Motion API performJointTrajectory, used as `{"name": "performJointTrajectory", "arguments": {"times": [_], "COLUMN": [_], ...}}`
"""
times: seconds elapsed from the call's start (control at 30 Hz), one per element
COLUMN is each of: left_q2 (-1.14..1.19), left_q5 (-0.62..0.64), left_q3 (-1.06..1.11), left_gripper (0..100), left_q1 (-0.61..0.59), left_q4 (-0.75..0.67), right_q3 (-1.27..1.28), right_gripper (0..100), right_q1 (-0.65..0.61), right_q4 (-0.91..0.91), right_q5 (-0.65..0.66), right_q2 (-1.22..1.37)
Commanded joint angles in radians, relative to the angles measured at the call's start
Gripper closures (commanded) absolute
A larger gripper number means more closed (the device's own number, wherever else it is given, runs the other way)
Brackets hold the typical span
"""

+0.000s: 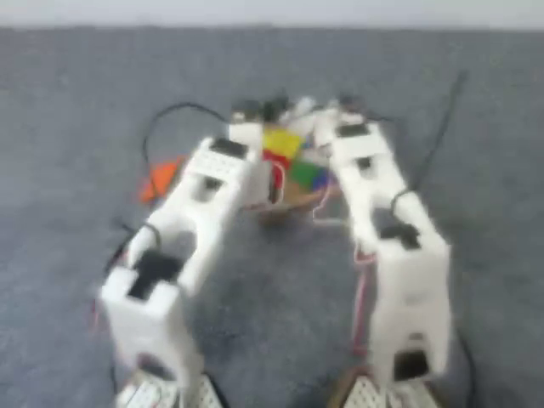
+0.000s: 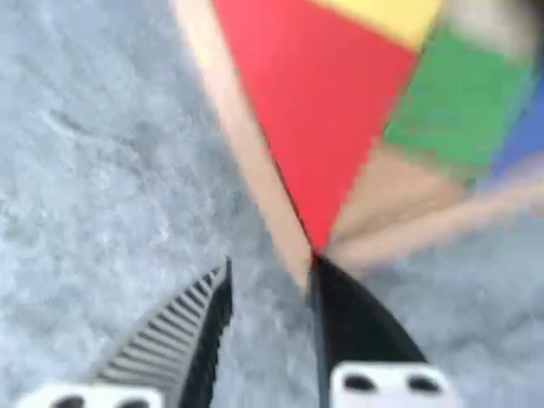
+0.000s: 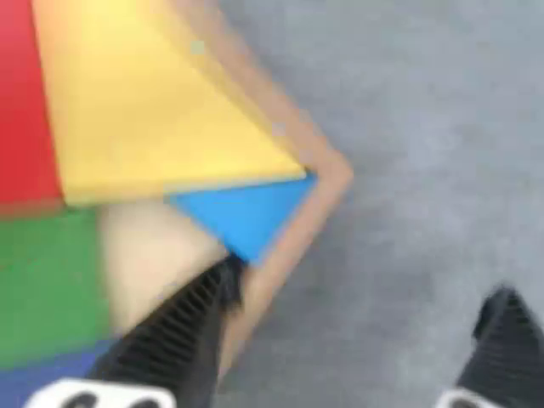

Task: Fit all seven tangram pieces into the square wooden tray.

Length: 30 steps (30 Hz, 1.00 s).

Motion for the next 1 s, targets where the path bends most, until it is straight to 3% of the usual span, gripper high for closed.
{"name": "performJointTrajectory", "arguments": {"times": [0.0, 0.07, 0.3, 0.6, 0.83, 0.97], "left_q2": [0.037, 0.038, 0.034, 0.006, -0.236, -0.278], "left_q5": [-0.015, -0.020, -0.023, -0.038, -0.052, -0.049], "left_q3": [-0.001, 0.001, 0.007, 0.033, 0.298, 0.337], "left_gripper": [87, 87, 87, 88, 88, 88], "left_q1": [0.012, 0.014, 0.006, -0.009, -0.018, -0.109], "left_q4": [0.028, 0.028, 0.021, -0.009, -0.221, -0.252], "right_q3": [-0.321, -0.407, -0.456, -0.456, -0.422, -0.431], "right_gripper": [60.1, 60.1, 60.1, 60.4, 61.1, 73.5], "right_q1": [0.140, 0.166, 0.153, 0.194, 0.193, 0.171], "right_q4": [-0.024, 0.035, 0.280, 0.348, 0.354, 0.286], "right_q5": [-0.215, -0.318, -0.226, -0.224, -0.245, -0.377], "right_q2": [-0.062, -0.068, -0.074, -0.074, 0.031, 0.163]}}
